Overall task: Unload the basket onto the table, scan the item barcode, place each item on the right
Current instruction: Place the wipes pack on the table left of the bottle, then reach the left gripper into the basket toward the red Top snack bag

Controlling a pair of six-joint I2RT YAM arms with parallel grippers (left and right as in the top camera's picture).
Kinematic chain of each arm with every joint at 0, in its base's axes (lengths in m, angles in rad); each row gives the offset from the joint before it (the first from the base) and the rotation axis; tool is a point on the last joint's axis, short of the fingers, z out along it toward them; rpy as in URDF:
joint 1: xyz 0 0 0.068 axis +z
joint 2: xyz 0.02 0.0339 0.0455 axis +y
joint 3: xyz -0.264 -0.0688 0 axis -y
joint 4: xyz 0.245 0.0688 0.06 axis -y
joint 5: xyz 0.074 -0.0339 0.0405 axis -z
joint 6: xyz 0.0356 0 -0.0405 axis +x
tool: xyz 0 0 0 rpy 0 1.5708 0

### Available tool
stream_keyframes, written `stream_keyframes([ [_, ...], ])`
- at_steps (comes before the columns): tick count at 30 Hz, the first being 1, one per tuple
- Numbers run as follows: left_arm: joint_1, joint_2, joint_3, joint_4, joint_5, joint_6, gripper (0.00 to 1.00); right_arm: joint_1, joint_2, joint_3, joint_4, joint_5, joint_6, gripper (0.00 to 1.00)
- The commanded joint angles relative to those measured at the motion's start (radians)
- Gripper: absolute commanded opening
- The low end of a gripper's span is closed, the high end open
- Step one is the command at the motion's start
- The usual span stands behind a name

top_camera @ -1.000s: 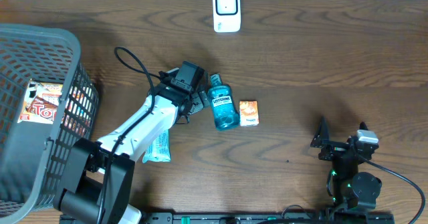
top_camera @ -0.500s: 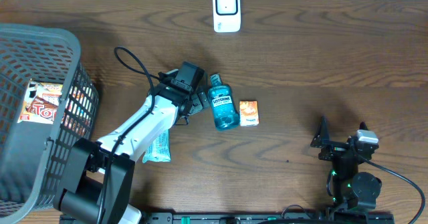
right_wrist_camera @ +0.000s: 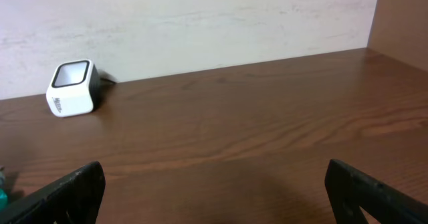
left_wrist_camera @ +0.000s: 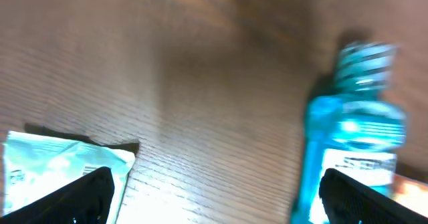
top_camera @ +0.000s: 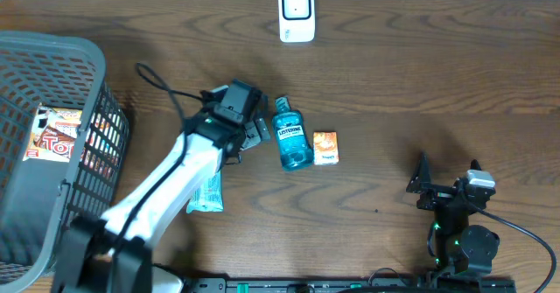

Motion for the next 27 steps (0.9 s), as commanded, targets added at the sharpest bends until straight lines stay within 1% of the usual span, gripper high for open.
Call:
stream_keyframes([
  [1,-0.001,-0.104,-0.009,-0.002,-0.019,0.025,0.98,0.001,-0.005,-0.002,-0.004,0.002,0.008,0.99],
  [12,-0.001,-0.407,-0.008,0.071,-0.019,0.059,0.98,0.001,-0.005,-0.002,-0.004,0.002,0.008,0.99],
  [16,-0.001,-0.532,-0.003,0.155,-0.019,0.072,0.98,0.001,-0.005,-0.002,-0.004,0.002,0.008,0.99],
  [20,-0.001,-0.607,0.015,0.229,-0.019,0.127,0.98,0.001,-0.005,-0.002,-0.004,0.002,0.008,0.99],
  [21,-0.001,-0.634,0.031,0.250,-0.019,0.157,0.98,0.001,-0.005,-0.002,-0.004,0.002,0.008,0.99],
  [27,0.000,-0.673,0.105,0.264,-0.020,0.264,0.98,0.001,-0.005,-0.002,-0.004,0.002,0.008,0.99],
])
